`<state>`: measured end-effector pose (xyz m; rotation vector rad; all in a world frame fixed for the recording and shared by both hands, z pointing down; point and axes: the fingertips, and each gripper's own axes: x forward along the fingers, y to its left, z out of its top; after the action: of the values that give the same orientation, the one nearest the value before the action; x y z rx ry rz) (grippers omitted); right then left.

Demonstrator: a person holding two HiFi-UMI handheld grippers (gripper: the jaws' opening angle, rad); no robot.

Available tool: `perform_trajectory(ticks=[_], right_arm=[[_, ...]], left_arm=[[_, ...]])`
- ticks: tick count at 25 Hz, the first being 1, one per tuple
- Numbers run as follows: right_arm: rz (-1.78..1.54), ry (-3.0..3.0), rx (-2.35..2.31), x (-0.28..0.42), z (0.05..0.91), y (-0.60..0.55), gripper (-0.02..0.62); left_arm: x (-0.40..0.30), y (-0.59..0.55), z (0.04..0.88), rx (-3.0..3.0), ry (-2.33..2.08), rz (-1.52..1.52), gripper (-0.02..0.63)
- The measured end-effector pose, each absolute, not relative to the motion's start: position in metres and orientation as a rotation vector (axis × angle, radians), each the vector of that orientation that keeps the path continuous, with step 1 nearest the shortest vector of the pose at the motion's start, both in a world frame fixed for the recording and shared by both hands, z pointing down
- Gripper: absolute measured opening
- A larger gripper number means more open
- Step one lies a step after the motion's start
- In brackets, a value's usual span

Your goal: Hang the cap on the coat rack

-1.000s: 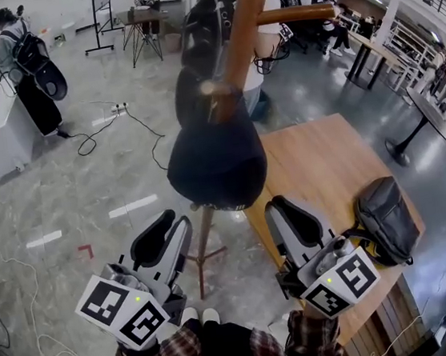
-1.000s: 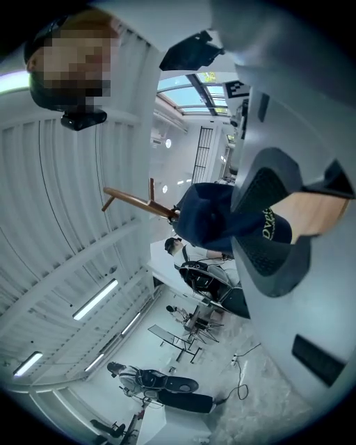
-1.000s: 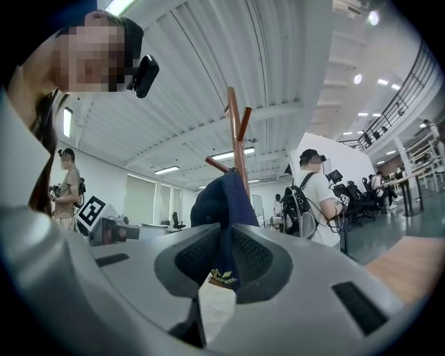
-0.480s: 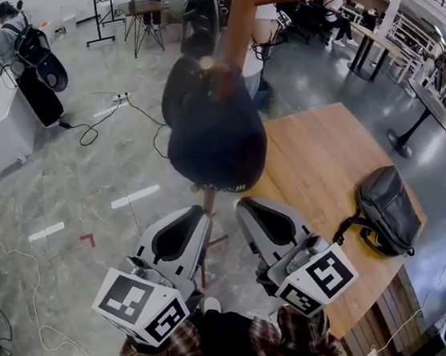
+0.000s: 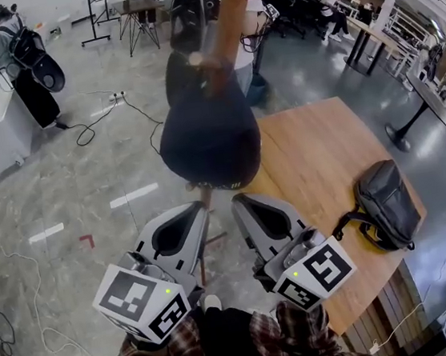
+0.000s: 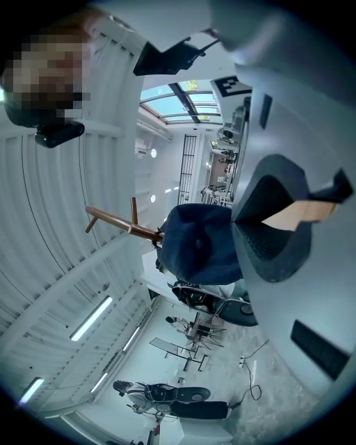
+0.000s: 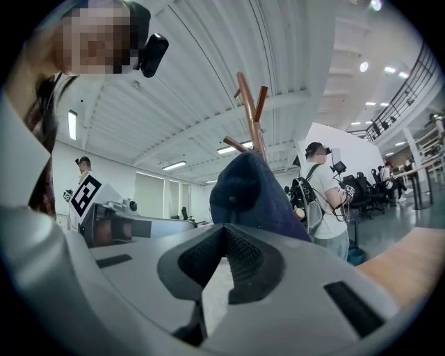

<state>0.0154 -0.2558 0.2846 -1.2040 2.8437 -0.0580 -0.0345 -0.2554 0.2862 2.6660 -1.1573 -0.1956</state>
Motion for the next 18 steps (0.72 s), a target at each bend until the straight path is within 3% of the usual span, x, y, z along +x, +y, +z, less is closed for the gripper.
perform_trajectory(ticks=[18], right_arm=[[-0.046,2.841,-1.188,0.0179,0.2804,-0.2645,0.011]], left_arm=[[-0.0278,-0.2623,0.2821,2.697,-1.140,-0.188,0.011]])
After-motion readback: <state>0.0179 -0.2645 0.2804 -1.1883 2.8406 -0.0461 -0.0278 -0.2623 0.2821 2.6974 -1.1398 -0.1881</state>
